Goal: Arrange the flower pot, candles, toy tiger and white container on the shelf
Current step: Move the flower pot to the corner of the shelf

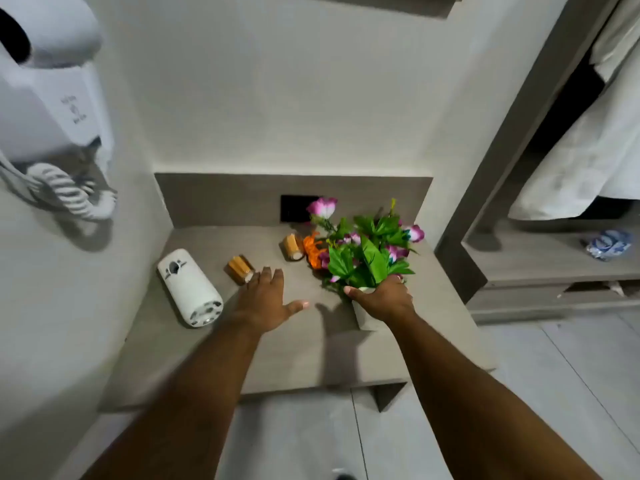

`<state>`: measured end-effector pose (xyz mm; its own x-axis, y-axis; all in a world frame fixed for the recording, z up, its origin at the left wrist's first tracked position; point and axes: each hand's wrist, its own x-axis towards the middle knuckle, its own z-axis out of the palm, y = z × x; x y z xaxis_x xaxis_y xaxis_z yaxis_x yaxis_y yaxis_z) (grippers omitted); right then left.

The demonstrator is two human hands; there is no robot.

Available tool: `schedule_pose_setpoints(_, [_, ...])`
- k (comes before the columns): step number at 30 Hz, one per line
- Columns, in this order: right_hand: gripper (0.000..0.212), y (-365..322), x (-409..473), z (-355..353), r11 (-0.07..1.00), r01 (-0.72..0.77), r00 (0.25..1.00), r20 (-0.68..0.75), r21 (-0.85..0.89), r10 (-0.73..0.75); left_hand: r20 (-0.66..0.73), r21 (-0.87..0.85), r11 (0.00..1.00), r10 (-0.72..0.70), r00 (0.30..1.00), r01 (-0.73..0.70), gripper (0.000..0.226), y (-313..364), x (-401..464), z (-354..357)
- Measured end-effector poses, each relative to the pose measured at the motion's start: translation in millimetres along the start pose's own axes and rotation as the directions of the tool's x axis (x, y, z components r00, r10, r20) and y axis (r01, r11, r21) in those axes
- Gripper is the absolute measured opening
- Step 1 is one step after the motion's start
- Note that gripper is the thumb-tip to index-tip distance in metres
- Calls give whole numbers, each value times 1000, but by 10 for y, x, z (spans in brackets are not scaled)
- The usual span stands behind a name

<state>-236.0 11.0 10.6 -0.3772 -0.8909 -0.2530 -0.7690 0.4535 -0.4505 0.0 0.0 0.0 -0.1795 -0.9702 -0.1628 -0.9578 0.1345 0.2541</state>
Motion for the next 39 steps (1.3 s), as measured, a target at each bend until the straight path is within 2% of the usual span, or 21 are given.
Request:
schedule_pose_setpoints(1, [114, 14, 18, 59, 999, -47, 999, 15, -5, 47, 56, 18, 1000, -3, 998, 2, 99, -1, 13, 113])
schedule_pose_setpoints(4, [108, 123, 169, 222, 987, -138, 990, 2, 82, 138, 105, 84, 996, 16, 994, -25, 96, -17, 85, 451])
schedule_pose_setpoints(7, [97, 173, 395, 322, 978, -149, 988, -24, 144, 154, 48, 118, 993, 13, 999, -19, 95, -13, 234, 740])
schedule_pose_setpoints(9, [90, 211, 551, 319, 978, -149, 987, -44, 148, 157, 66, 134, 991, 13, 998, -22, 96, -20, 282, 905])
schedule_pose_setpoints(12, [89, 324, 747, 245, 972, -165, 981, -72, 165, 179, 48, 108, 994, -20, 999, 15, 97, -53, 316, 1092])
schedule_pose_setpoints(17, [87, 504, 1170, 125, 934, -190, 946, -199, 303, 257, -32, 107, 993, -41, 999, 44, 104, -57, 513, 1198])
schedule_pose_setpoints(21, [92, 631, 1476, 186, 844, -96, 914, -290, 528, 285, -85, 86, 995, -50, 995, 57, 103, -20, 684, 1245])
schedule_pose_setpoints(23, [94, 672, 1594, 248, 810, -22, 901, -340, 586, 271, -106, 93, 994, -48, 993, 58, 102, -21, 727, 1263])
schedule_pose_setpoints(27, [98, 700, 1850, 339, 784, 61, 895, -381, 618, 230, -124, 113, 992, -40, 991, 55, 102, -40, 751, 1300])
schedule_pose_setpoints(33, [105, 649, 2177, 399, 758, 89, 889, -395, 647, 232, -125, 131, 990, -32, 992, 49, 102, -41, 815, 1303])
schedule_pose_setpoints(39, [101, 703, 2386, 430, 731, 141, 863, -444, 667, 239, -117, 144, 988, -36, 992, 53, 103, -41, 842, 1316])
